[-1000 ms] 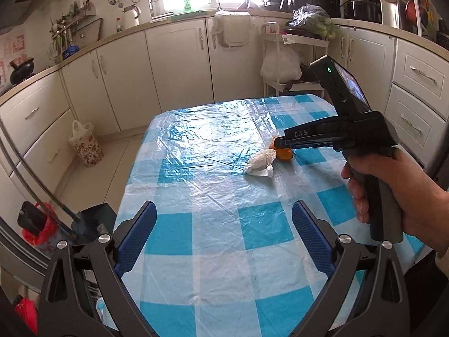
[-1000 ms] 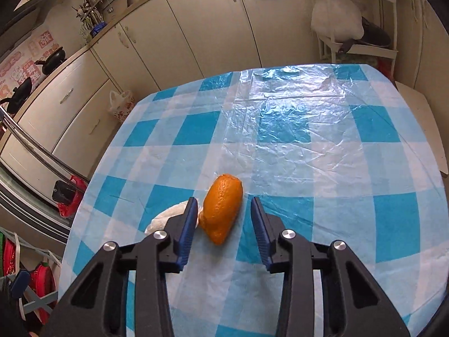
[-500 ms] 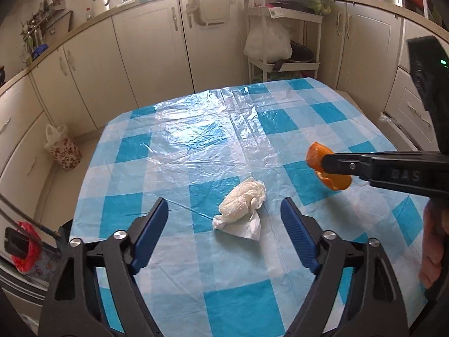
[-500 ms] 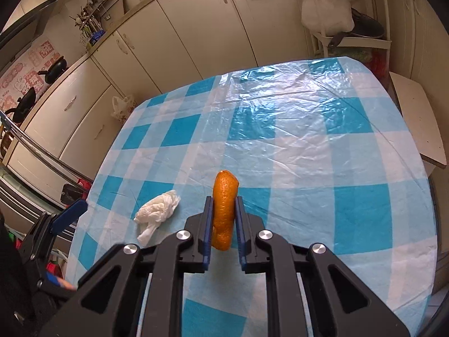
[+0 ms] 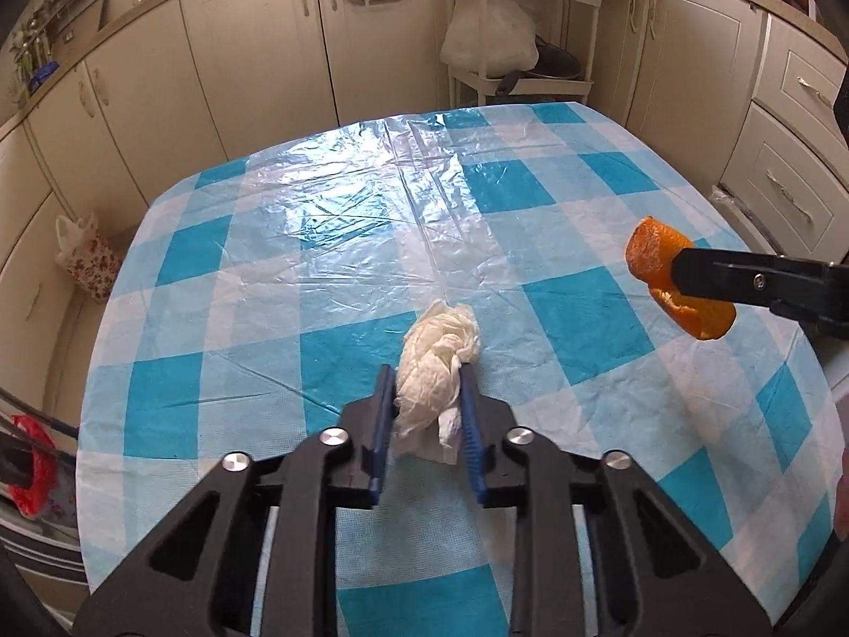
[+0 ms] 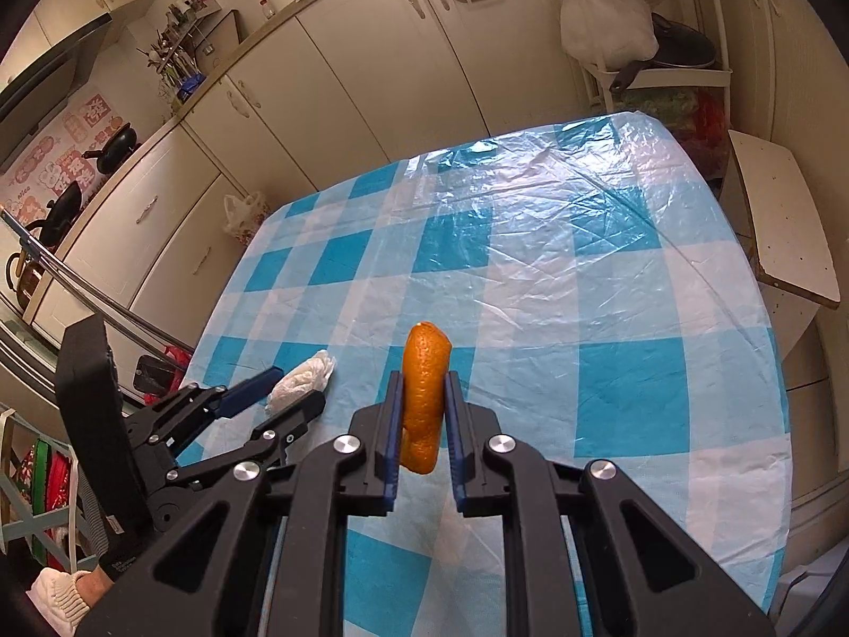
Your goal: Collect trash
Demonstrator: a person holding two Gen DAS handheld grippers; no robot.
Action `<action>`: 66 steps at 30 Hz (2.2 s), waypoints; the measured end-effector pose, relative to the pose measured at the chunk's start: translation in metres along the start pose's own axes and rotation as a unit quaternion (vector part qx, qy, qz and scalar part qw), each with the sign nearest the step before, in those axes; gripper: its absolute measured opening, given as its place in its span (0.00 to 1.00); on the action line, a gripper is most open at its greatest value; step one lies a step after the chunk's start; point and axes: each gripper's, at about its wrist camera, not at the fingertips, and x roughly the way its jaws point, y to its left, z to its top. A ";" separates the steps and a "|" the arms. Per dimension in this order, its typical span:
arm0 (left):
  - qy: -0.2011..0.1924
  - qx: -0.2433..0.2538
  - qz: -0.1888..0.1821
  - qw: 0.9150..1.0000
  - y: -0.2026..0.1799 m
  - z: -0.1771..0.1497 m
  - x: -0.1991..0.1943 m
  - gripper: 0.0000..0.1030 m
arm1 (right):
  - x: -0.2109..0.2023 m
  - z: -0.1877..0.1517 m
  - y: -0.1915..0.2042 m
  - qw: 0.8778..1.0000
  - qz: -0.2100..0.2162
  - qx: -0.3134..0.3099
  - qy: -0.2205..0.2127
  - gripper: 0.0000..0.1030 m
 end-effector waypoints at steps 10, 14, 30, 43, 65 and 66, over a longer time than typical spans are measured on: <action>0.029 0.040 -0.094 0.994 -0.025 -0.042 -0.036 0.15 | -0.004 -0.006 -0.006 1.000 -0.004 -0.001 0.004 0.15; 0.047 0.080 -0.129 0.987 -0.041 -0.075 -0.063 0.15 | -0.007 -0.011 -0.011 1.000 0.003 0.009 0.008 0.15; 0.090 0.082 -0.197 0.973 -0.068 -0.203 -0.162 0.15 | -0.067 -0.076 0.018 0.997 0.062 0.034 -0.019 0.15; 0.094 0.012 -0.170 0.981 -0.061 -0.273 -0.183 0.15 | -0.120 -0.200 0.061 0.997 0.076 0.005 -0.006 0.15; 0.002 -0.026 -0.008 1.000 -0.054 -0.273 -0.238 0.93 | -0.100 -0.263 0.088 0.999 -0.024 -0.023 0.036 0.68; -0.008 -0.027 -0.004 1.000 -0.053 -0.270 -0.245 0.93 | -0.106 -0.263 0.089 0.999 -0.030 -0.022 0.021 0.72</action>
